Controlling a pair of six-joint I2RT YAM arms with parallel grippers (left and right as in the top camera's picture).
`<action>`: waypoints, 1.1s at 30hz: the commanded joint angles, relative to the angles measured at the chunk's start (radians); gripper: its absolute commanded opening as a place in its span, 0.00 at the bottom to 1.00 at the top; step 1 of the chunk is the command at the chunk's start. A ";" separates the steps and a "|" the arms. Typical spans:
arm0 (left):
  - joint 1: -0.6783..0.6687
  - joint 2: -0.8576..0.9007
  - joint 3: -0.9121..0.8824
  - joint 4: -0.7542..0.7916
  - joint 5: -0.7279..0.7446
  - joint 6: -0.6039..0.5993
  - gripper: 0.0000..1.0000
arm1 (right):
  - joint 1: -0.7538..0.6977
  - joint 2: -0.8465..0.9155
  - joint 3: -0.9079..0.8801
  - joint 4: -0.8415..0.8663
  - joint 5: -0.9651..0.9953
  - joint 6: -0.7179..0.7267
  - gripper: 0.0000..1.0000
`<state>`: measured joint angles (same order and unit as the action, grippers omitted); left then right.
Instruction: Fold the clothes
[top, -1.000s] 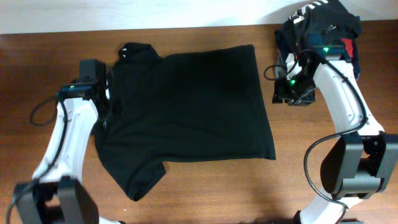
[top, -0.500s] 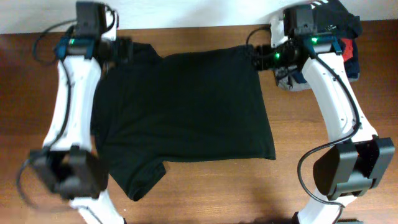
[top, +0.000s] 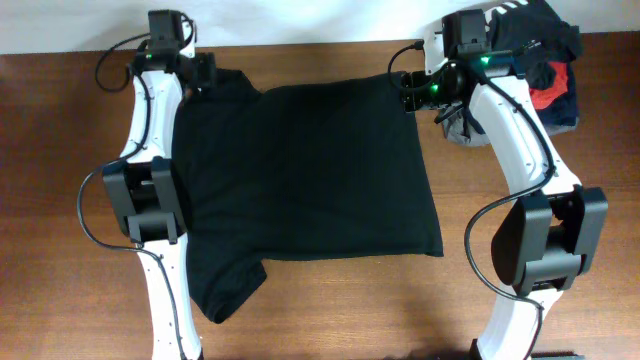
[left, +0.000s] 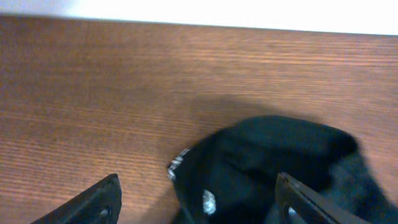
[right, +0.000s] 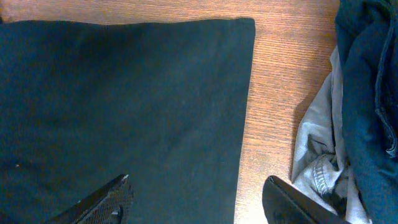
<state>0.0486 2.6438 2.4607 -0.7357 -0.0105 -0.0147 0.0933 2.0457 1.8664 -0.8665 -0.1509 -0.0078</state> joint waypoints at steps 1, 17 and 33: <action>0.000 0.027 0.039 0.030 0.016 -0.053 0.75 | 0.020 0.009 0.010 0.000 0.013 -0.011 0.70; -0.008 0.089 0.039 0.053 0.044 -0.053 0.34 | 0.039 0.010 0.010 -0.023 0.032 -0.012 0.69; -0.005 0.088 0.077 0.039 -0.016 -0.053 0.33 | 0.039 0.011 0.008 -0.023 0.032 -0.012 0.70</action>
<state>0.0360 2.7232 2.4882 -0.6872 -0.0151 -0.0647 0.1272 2.0472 1.8664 -0.8886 -0.1318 -0.0113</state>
